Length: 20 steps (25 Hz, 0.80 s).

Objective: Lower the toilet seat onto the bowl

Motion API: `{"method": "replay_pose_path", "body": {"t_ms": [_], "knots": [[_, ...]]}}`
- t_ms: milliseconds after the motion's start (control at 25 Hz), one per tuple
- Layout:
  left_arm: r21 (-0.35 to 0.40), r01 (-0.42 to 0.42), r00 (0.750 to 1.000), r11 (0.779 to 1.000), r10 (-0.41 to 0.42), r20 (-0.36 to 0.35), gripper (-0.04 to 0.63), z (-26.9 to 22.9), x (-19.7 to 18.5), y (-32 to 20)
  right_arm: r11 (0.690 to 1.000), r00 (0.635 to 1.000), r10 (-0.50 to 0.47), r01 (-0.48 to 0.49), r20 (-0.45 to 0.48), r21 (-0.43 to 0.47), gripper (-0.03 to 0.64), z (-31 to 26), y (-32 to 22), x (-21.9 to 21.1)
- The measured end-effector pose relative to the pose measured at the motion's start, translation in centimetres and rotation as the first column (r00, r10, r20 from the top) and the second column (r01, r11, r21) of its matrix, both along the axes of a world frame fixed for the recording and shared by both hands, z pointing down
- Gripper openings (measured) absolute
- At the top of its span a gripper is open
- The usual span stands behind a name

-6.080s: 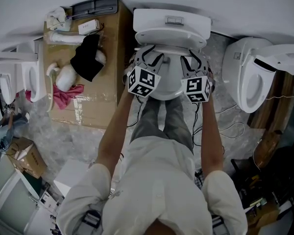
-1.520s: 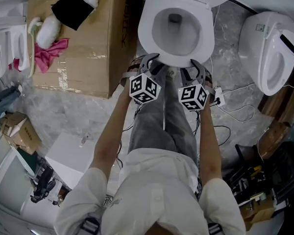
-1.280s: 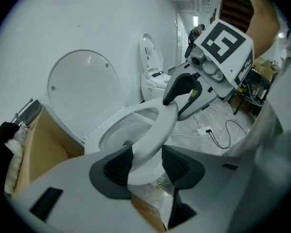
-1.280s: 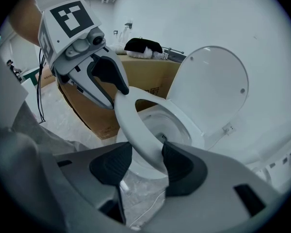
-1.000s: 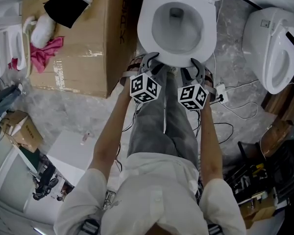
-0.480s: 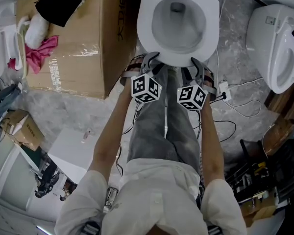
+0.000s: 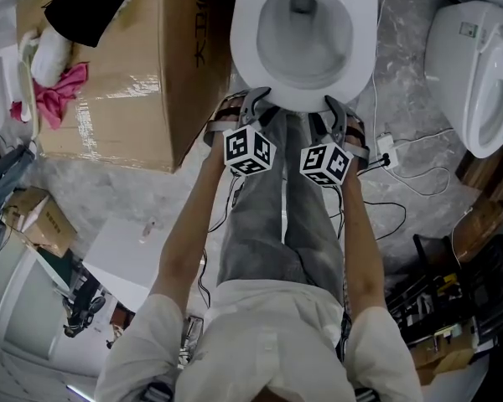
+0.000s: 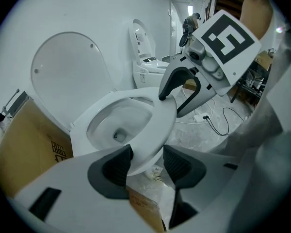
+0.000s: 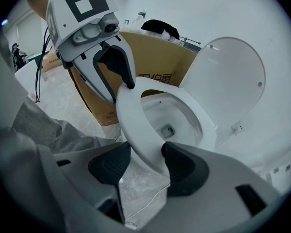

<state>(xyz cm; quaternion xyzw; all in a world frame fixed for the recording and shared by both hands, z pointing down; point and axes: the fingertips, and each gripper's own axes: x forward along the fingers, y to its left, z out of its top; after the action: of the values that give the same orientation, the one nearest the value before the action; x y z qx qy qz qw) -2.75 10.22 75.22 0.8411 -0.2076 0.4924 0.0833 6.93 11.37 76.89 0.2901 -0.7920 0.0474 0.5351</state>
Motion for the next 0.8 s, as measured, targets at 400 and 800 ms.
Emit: {"method": "replay_pose_path", "body": {"t_ms": [400, 800], "knots": [[-0.035, 0.000, 1.000, 0.999, 0.000, -0.003, 0.225, 2.6, 0.1, 0.8, 0.999, 0.998, -0.022, 0.024, -0.055, 0.023, 0.229, 2.8, 0.7, 0.1], [-0.064, 0.005, 1.000, 0.998, -0.005, -0.003, 0.225, 5.2, -0.1, 1.3, 0.998, 0.995, -0.058, 0.059, -0.085, 0.017, 0.229, 5.5, 1.3, 0.0]]}}
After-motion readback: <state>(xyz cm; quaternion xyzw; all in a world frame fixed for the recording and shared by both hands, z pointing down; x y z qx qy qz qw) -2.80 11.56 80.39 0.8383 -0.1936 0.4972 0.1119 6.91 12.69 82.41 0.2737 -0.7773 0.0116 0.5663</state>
